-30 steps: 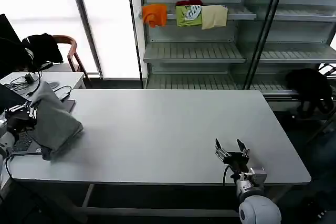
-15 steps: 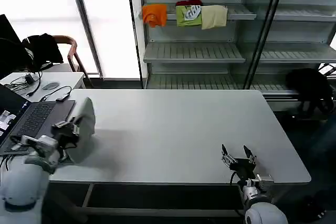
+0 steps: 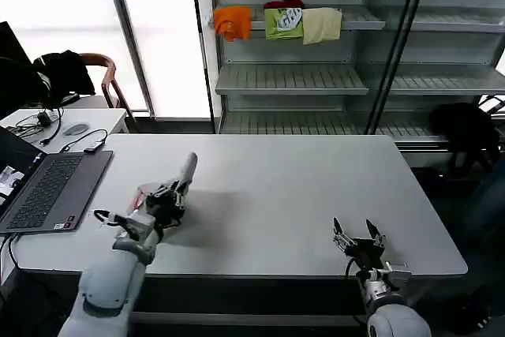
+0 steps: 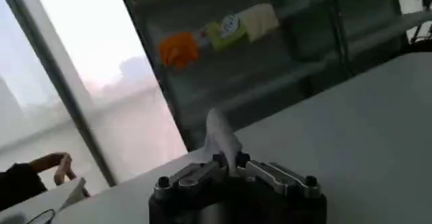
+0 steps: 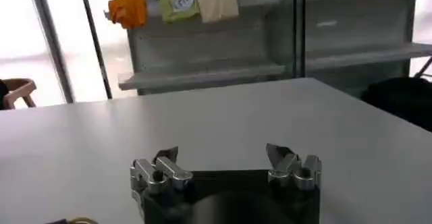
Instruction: Fold and organize the clothes.
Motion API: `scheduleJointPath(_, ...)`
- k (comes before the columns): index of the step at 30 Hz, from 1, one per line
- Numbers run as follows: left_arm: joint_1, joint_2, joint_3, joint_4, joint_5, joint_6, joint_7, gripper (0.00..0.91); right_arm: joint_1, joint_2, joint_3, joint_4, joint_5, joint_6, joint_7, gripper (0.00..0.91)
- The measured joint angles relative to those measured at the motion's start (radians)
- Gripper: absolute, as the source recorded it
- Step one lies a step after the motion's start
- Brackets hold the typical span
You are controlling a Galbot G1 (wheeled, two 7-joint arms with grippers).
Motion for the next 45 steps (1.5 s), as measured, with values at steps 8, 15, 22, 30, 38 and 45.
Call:
scheduleJointPath(8,-0.075,-0.048,0.133,0.088,-0.041,-0.045,-0.047,0.171,-0.007,0.009,-0.001,0.012,-0.011,-0.008,0.000,0.907)
scheduleJointPath(15,-0.111,-0.102,0.249,0.162,-0.032,-0.094,-0.079,0.907,-0.016,0.010,-0.001,0.024,-0.019,-0.009,-0.001,0.907)
scheduleJointPath(22,-0.127,-0.142,0.321,0.193,-0.023,-0.128,-0.097,0.907,-0.015,0.020,-0.015,0.029,-0.035,-0.009,-0.013,0.907)
scheduleJointPath(30,-0.148,-0.140,0.331,0.146,-0.058,-0.135,-0.104,0.907,0.004,0.046,-0.044,0.031,-0.048,-0.024,-0.040,0.907)
scheduleJointPath(38,-0.140,-0.089,0.232,0.090,-0.124,-0.143,-0.097,0.907,0.065,0.084,-0.084,0.011,0.051,-0.117,-0.072,0.907)
scheduleJointPath(45,-0.099,-0.037,0.086,0.063,-0.192,-0.156,-0.099,0.907,0.138,0.101,-0.154,-0.068,0.188,-0.169,-0.052,0.907)
